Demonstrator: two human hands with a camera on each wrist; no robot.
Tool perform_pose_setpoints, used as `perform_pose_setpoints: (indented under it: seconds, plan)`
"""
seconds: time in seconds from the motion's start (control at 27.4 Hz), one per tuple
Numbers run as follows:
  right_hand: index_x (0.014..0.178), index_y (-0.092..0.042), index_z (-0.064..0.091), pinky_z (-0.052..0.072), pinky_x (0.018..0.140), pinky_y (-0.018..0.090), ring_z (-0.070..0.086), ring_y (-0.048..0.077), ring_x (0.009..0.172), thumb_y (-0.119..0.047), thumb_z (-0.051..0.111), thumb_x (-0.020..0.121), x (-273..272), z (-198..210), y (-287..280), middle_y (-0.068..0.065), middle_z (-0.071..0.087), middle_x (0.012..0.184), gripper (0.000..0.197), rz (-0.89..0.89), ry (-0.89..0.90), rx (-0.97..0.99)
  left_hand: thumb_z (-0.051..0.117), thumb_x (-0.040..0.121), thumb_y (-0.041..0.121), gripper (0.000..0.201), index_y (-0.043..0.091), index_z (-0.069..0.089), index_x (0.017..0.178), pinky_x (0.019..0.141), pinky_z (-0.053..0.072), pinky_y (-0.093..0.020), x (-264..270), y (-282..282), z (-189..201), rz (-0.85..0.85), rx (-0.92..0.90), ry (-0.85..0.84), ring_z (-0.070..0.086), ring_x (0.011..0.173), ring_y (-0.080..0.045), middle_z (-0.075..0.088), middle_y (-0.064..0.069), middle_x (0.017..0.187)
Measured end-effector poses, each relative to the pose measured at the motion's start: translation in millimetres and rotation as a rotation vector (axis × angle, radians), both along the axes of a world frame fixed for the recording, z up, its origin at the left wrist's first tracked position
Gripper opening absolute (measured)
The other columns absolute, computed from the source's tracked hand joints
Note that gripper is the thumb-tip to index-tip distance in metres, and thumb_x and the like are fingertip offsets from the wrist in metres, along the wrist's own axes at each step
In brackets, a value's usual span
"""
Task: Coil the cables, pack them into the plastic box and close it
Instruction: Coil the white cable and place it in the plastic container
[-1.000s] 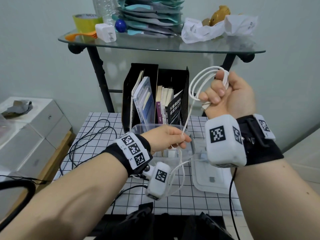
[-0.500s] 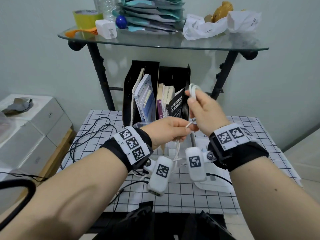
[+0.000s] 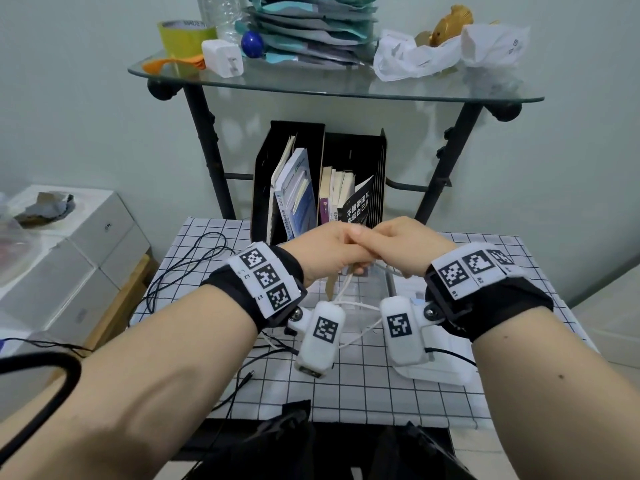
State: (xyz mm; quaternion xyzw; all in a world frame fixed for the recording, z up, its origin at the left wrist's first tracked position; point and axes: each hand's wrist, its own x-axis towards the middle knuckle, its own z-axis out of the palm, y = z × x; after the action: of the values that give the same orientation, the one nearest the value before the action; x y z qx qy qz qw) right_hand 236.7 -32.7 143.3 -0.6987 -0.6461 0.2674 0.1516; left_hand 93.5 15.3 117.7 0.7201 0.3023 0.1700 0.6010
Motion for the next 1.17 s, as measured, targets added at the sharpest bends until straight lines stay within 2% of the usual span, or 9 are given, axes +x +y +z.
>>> perform_pose_setpoints:
  seconds: [0.07, 0.18, 0.33, 0.44, 0.58, 0.69, 0.84, 1.02, 1.17]
  plan:
    - [0.083, 0.003, 0.064, 0.038, 0.053, 0.025, 0.044, 0.014, 0.051, -0.058, 0.051, 0.088, 4.2, -1.2, 0.1, 0.003, 0.048, 0.059, 0.062, 0.029, 0.032, -0.037, 0.055, 0.086, -0.005, 0.012, -0.011, 0.058, 0.096, 0.076, 0.046, -0.033, -4.5, 0.0, -0.9, -0.005, 0.037, 0.028, 0.054, 0.072, -0.019, 0.058, -0.017, 0.080]
    - [0.084, -0.006, 0.069, 0.043, 0.054, 0.029, 0.050, 0.015, 0.056, -0.057, 0.065, 0.078, 14.0, -4.5, -0.5, 0.002, 0.056, 0.062, 0.051, 0.046, 0.159, -0.075, 0.057, 0.087, 0.001, 0.008, 0.003, 0.062, 0.093, 0.090, 0.048, -0.037, -11.3, 4.2, -4.5, 0.010, -0.024, 0.014, 0.060, 0.081, -0.018, 0.065, -0.014, 0.088]
    - [0.084, -0.007, 0.070, 0.040, 0.050, 0.024, 0.048, 0.012, 0.054, -0.026, 0.074, 0.080, 18.9, -6.9, -4.3, 0.004, 0.058, 0.064, 0.020, 0.002, 0.311, -0.053, 0.058, 0.079, 0.018, 0.017, 0.023, 0.070, 0.090, 0.105, 0.042, -0.043, -20.4, 16.2, -17.5, 0.039, -0.013, 0.128, 0.064, 0.102, -0.018, 0.071, -0.002, 0.104]
    - [0.086, -0.007, 0.070, 0.038, 0.047, 0.022, 0.046, 0.011, 0.048, -0.018, 0.073, 0.082, 17.9, -5.0, -5.9, 0.001, 0.057, 0.060, 0.011, -0.038, 0.424, -0.016, 0.056, 0.093, 0.019, 0.019, 0.027, 0.070, 0.102, 0.107, 0.041, -0.036, -24.6, 14.3, -23.9, -0.053, 0.048, 0.207, 0.061, 0.111, -0.014, 0.069, 0.000, 0.114]
    - [0.082, -0.015, 0.071, 0.038, 0.047, 0.023, 0.045, 0.008, 0.042, -0.023, 0.072, 0.083, 21.0, -0.7, -6.9, -0.007, 0.058, 0.051, 0.008, -0.092, 0.433, 0.029, 0.060, 0.091, 0.024, 0.014, 0.026, 0.074, 0.093, 0.091, 0.050, -0.038, -26.8, 15.7, -27.1, 0.031, 0.046, 0.158, 0.061, 0.090, -0.022, 0.070, -0.013, 0.102]
    - [0.077, -0.016, 0.071, 0.042, 0.049, 0.024, 0.045, 0.008, 0.043, -0.032, 0.073, 0.081, 27.6, 2.8, -6.6, -0.009, 0.055, 0.046, 0.017, -0.127, 0.258, 0.018, 0.057, 0.092, 0.021, 0.016, 0.018, 0.073, 0.092, 0.066, 0.050, -0.026, -34.8, 24.5, -31.6, 0.198, -0.077, 0.102, 0.052, 0.062, -0.010, 0.063, -0.001, 0.071]
    - [0.080, -0.015, 0.072, 0.043, 0.050, 0.028, 0.045, 0.016, 0.045, -0.031, 0.073, 0.080, 32.4, 1.1, -7.8, -0.003, 0.054, 0.053, 0.016, -0.207, 0.235, 0.040, 0.054, 0.095, 0.016, 0.016, 0.011, 0.068, 0.090, 0.048, 0.045, -0.020, -45.9, 38.7, -40.2, 0.432, -0.286, 0.046, 0.043, 0.046, -0.007, 0.048, 0.003, 0.059]
    - [0.086, -0.008, 0.071, 0.040, 0.046, 0.026, 0.045, 0.018, 0.046, -0.028, 0.072, 0.080, 45.9, 9.4, -10.6, 0.007, 0.052, 0.063, 0.021, -0.283, 0.268, 0.114, 0.054, 0.092, 0.011, 0.014, 0.008, 0.063, 0.081, 0.040, 0.038, -0.022, -64.4, 48.4, -56.6, 0.671, -0.402, 0.099, 0.039, 0.041, -0.010, 0.044, 0.002, 0.050]
    - [0.084, -0.004, 0.070, 0.032, 0.044, 0.025, 0.037, 0.014, 0.039, -0.021, 0.071, 0.080, 52.1, 13.6, -13.6, -0.011, 0.041, 0.040, 0.018, -0.350, 0.387, 0.183, 0.053, 0.092, 0.008, 0.019, 0.007, 0.062, 0.076, 0.038, 0.040, -0.021, -76.5, 50.1, -63.3, 0.776, -0.421, 0.233, 0.040, 0.033, -0.011, 0.043, 0.000, 0.045]
